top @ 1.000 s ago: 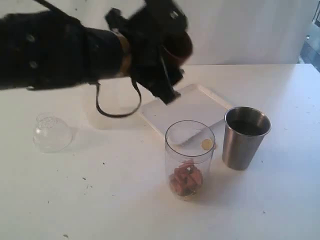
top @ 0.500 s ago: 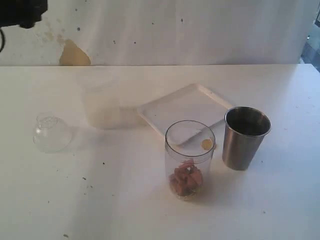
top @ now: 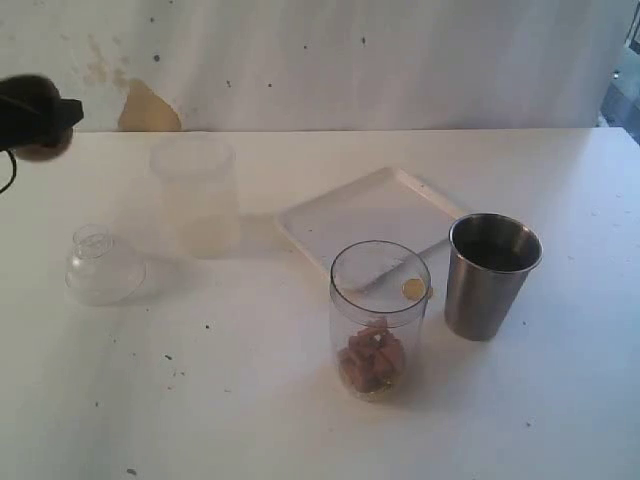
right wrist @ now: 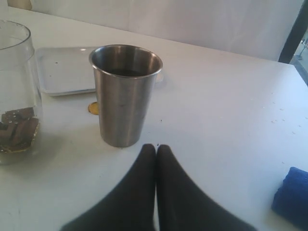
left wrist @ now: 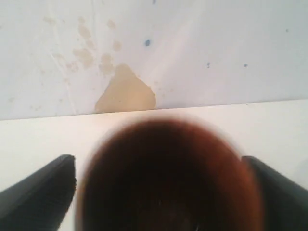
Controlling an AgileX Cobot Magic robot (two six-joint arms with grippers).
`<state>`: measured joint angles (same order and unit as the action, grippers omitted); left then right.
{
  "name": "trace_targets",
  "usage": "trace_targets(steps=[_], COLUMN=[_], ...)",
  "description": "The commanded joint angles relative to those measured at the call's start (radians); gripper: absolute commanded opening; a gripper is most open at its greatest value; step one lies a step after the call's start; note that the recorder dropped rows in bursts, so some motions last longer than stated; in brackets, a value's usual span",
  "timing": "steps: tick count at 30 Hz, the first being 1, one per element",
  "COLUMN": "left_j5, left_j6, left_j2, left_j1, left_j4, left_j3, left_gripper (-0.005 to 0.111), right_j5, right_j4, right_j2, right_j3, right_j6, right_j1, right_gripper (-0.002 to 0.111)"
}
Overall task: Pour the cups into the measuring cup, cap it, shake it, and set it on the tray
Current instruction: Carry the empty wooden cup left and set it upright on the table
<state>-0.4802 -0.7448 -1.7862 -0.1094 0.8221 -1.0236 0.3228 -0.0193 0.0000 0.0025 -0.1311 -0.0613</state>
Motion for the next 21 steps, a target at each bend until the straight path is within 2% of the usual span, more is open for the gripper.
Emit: trace_targets(steps=[1,8,12,18,21], left_j5=[-0.014,0.002,-0.001,-0.029,-0.029], left_j6=[0.05,0.037,-0.018,-0.041,-0.195], left_j2=[-0.006,-0.006,0.002,0.078,0.145], left_j1=[-0.001,-0.001,-0.001,-0.001,-0.001], left_j4=[-0.06,-0.06,-0.05,-0.016,0.033], left_j3=[-0.002,-0.002,-0.002,-0.002,-0.002], left_gripper=[0.101,0.1,0.094,0.068,0.053], right_j5=[-0.009,-0.009,-0.009,-0.009,-0.009], right_j4=[0.005,0.005,0.005,0.005,0.005], right_j2=[0.0,0.0,0.0,0.0,0.0], right_j3=[-0.003,-0.003,-0.003,-0.003,-0.003], right_j6=[0.002,0.002,0.018,0.015,0.015], right_j1=[0.003,0.003,0.003,0.003,0.003], right_gripper=[0.0,0.0,0.0,0.0,0.0])
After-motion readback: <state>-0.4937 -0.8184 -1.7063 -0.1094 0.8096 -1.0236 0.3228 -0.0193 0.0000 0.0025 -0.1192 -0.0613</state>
